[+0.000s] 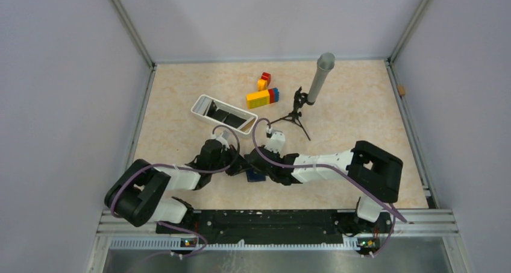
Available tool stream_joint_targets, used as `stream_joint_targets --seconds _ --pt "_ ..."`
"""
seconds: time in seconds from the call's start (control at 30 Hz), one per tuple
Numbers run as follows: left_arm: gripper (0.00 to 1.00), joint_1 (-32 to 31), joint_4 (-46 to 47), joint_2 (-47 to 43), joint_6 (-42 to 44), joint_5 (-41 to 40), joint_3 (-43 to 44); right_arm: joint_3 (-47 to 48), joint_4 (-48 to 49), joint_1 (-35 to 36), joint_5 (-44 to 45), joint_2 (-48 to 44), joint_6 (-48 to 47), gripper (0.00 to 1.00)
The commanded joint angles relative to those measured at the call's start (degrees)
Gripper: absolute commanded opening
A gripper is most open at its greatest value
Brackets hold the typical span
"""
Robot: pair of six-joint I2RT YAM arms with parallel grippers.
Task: Put the credit cards into the card holder
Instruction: Close the card holder at the center of the board.
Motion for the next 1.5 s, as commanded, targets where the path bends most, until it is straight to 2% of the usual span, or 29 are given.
stream_joint_targets --seconds 0.0,0.33,0.5,0.63,0.7,0.77,0.8,0.93,1.1,1.3,1.47 --pt "0.00 0.26 -1.93 3.72 0.68 -11.23 -1.79 -3.34 -0.45 5.57 -6.45 -1.53 6.26 0.00" --pt "0.00 0.23 3.27 6.94 -2.26 -11.14 -2.96 -5.98 -3.68 9.62 -1.48 -3.68 12.89 0.00" --pt "0.00 0.24 3.44 7.06 0.84 -9.62 -3.52 -2.17 -9.08 9.50 4.54 -8.22 5.03 0.00" --pt "0.00 0.23 -2.56 6.53 6.04 -8.61 -0.72 0.74 -16.44 7.44 5.44 -11.73 -1.16 0.00" --pt "0.00 0.25 -6.73 6.14 8.84 -8.67 1.07 0.69 -17.74 5.20 3.03 -13.30 -4.56 0.10" --pt "0.00 0.23 -11.05 5.74 10.93 -8.65 2.67 0.38 -17.41 3.13 0.72 -14.86 -9.18 0.26" --pt "0.00 0.15 -12.72 5.35 11.83 -8.65 3.38 0.05 -16.44 1.70 -0.84 -15.33 -11.48 0.31" --pt "0.00 -0.20 -21.38 3.10 15.38 -10.61 6.50 -1.37 -11.67 -2.01 -7.21 -16.16 -16.54 0.39" --pt "0.00 -0.90 -33.82 -0.66 20.03 -13.64 11.08 -0.48 -6.12 -3.40 -12.42 -12.71 -20.86 0.42" --pt "0.00 -0.95 -39.36 -0.29 23.12 -12.71 14.46 5.10 -5.21 -3.81 -15.00 -4.81 -22.45 0.35" --pt "0.00 -1.34 -41.60 0.82 24.82 -12.82 16.27 3.92 -1.97 -4.58 -16.13 -2.84 -21.81 0.34"
